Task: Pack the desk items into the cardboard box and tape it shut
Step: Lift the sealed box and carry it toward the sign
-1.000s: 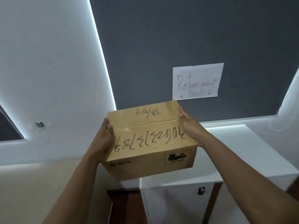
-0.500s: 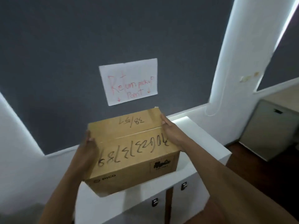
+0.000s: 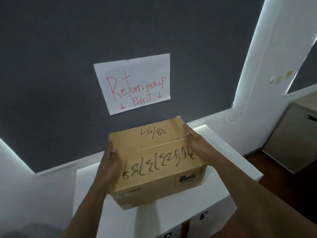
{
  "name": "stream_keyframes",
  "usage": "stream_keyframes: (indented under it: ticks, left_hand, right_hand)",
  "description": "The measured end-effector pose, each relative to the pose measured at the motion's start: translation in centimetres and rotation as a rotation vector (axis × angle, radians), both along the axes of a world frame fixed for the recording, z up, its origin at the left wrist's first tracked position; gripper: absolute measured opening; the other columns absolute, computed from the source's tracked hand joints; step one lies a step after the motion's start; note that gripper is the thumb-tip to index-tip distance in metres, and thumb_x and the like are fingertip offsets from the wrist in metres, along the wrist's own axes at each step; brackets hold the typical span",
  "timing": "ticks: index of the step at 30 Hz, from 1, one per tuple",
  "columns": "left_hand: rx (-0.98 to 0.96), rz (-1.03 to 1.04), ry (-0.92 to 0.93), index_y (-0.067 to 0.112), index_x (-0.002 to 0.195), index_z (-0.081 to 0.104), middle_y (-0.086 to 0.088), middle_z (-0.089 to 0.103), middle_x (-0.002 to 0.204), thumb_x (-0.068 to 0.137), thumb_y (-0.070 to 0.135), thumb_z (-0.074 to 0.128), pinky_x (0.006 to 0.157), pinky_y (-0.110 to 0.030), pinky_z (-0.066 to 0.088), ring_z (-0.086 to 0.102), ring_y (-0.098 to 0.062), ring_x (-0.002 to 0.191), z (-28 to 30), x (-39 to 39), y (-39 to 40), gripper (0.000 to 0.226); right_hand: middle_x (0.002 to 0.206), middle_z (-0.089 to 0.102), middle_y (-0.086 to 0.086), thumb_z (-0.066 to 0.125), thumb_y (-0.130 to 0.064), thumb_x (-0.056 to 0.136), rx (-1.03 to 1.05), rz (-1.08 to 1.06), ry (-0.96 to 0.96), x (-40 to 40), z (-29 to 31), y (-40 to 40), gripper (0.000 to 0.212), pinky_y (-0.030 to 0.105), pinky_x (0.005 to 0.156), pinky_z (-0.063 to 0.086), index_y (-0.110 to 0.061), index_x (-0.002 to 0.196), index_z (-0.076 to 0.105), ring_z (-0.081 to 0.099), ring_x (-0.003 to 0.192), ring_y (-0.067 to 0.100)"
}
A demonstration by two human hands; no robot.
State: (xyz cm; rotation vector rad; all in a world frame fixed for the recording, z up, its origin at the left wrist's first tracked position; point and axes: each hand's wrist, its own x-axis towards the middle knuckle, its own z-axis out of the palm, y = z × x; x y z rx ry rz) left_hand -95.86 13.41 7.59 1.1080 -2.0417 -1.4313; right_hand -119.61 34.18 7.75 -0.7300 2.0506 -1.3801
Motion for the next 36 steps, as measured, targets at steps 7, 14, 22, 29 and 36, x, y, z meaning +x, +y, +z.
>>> stream_keyframes:
  ticks: [7, 14, 22, 29, 36]
  left_hand:
    - [0.107, 0.038, 0.000, 0.050, 0.139, 0.029, -0.004, 0.071, 0.109, 0.096, 0.067, 0.018, 0.079, -0.048, 0.062, 0.077, -0.023, 0.080, -1.4, -2.0, -0.8, 0.048]
    - [0.126, 0.133, -0.069, 0.044, 0.146, 0.024, -0.005, 0.059, 0.130, 0.092, 0.071, 0.015, 0.096, -0.050, 0.053, 0.068, -0.027, 0.105, -2.2, -4.0, -1.5, 0.062]
    - [0.153, 0.122, -0.070, 0.039, 0.141, 0.033, -0.004, 0.062, 0.126, 0.091, 0.071, 0.018, 0.096, -0.050, 0.053, 0.067, -0.027, 0.107, -3.3, -5.1, -3.0, 0.062]
    - [0.119, 0.137, -0.122, 0.046, 0.151, 0.017, -0.004, 0.047, 0.147, 0.090, 0.075, 0.017, 0.106, -0.058, 0.043, 0.055, -0.033, 0.126, -4.2, -6.0, -4.5, 0.068]
    - [0.061, 0.157, -0.154, 0.047, 0.154, 0.008, -0.003, 0.037, 0.156, 0.085, 0.076, 0.015, 0.110, -0.058, 0.039, 0.047, -0.037, 0.134, -4.6, -6.7, -5.0, 0.075]
  right_hand:
    - [0.118, 0.069, -0.007, 0.021, -0.076, 0.093, 0.066, 0.035, -0.010, -3.8, -2.7, -3.0, 0.056, 0.038, 0.085, 0.059, -0.056, 0.146, 0.027, 0.074, 0.095, 0.014]
    - [0.128, 0.062, -0.003, 0.021, -0.067, 0.097, 0.073, 0.086, -0.018, -6.2, -4.7, -5.2, 0.054, 0.042, 0.091, 0.056, -0.059, 0.150, 0.011, 0.069, 0.102, 0.016]
    - [0.130, 0.059, 0.000, 0.020, -0.057, 0.102, 0.107, 0.100, -0.015, -7.6, -5.3, -6.7, 0.052, 0.030, 0.077, 0.050, -0.053, 0.153, 0.010, 0.064, 0.099, 0.012]
    - [0.131, 0.059, 0.003, 0.020, -0.059, 0.101, 0.142, 0.104, -0.018, -8.7, -5.5, -7.5, 0.053, 0.040, 0.091, 0.050, -0.054, 0.153, 0.009, 0.062, 0.108, 0.020]
    - [0.144, 0.050, 0.005, 0.019, -0.056, 0.102, 0.194, 0.119, 0.029, -9.1, -5.0, -8.2, 0.054, 0.045, 0.099, 0.045, -0.052, 0.154, 0.006, 0.056, 0.122, 0.026]
